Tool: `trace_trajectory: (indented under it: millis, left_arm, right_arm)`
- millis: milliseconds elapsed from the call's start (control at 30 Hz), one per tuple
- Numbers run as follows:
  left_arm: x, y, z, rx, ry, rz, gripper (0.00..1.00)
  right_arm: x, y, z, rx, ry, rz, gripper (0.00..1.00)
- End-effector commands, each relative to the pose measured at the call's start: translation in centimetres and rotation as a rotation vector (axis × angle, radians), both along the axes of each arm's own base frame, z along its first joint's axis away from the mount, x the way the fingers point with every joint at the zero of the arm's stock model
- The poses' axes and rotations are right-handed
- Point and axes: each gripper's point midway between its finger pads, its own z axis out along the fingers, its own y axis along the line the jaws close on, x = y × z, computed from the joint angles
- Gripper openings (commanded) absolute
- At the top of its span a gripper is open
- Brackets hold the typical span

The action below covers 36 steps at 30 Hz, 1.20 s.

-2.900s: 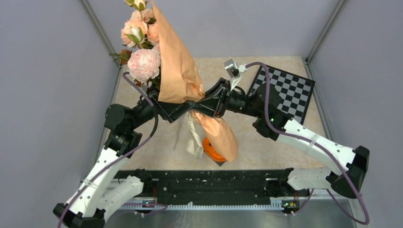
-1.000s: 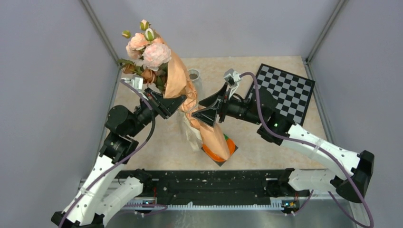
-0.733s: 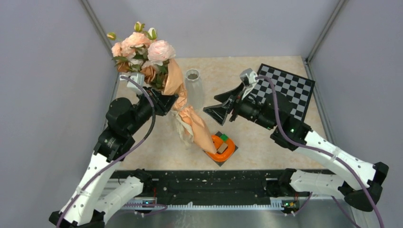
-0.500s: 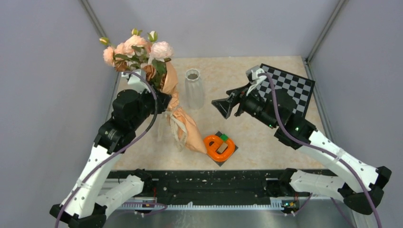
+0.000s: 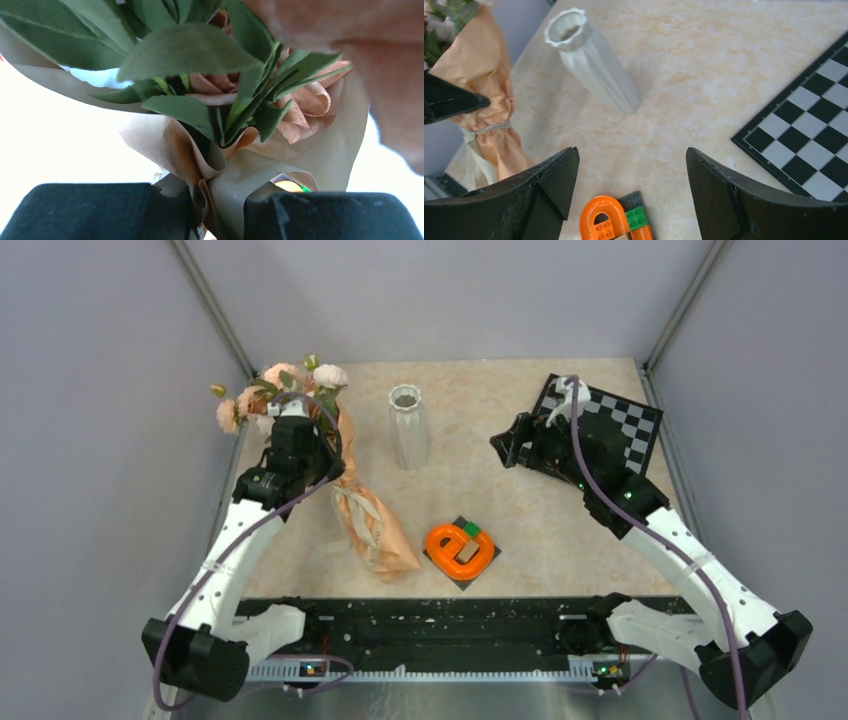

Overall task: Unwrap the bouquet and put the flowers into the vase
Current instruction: Place the fake flower at the center of the board.

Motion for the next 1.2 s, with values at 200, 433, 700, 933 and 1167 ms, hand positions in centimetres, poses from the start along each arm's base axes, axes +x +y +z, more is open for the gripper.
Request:
trace_trajectory:
  millis: [200, 433, 700, 933, 1167]
  left_arm:
    - [5.4, 0.2, -5.2, 0.013, 0.039, 0.02, 0.07]
    - [8.2, 0.0, -10.4, 0.046, 0.181, 0.058, 0.05]
    - [10.7, -1.4, -13.1, 0.021, 0.252, 0.034, 0.1]
    - [11.1, -0.3, -13.2, 0.054, 0.253, 0.044, 0.46]
    - [11.2, -0.8, -10.2, 0.027, 0.177, -0.01, 0.82]
  right_arm:
    - [3.3, -2.1, -2.2, -0.019, 0.014, -0.104, 0.78]
    - [4.9, -2.7, -3.2, 0.0, 0.028, -0.136, 0.77]
    - [5.5, -3.6, -4.7, 0.027, 0.052, -0.198, 0.74]
    - [5.6, -4.3, -4.7, 0.005, 0.054, -0.226, 0.74]
    - [5.1, -5.0, -4.3, -0.013, 0.035, -0.245, 0.74]
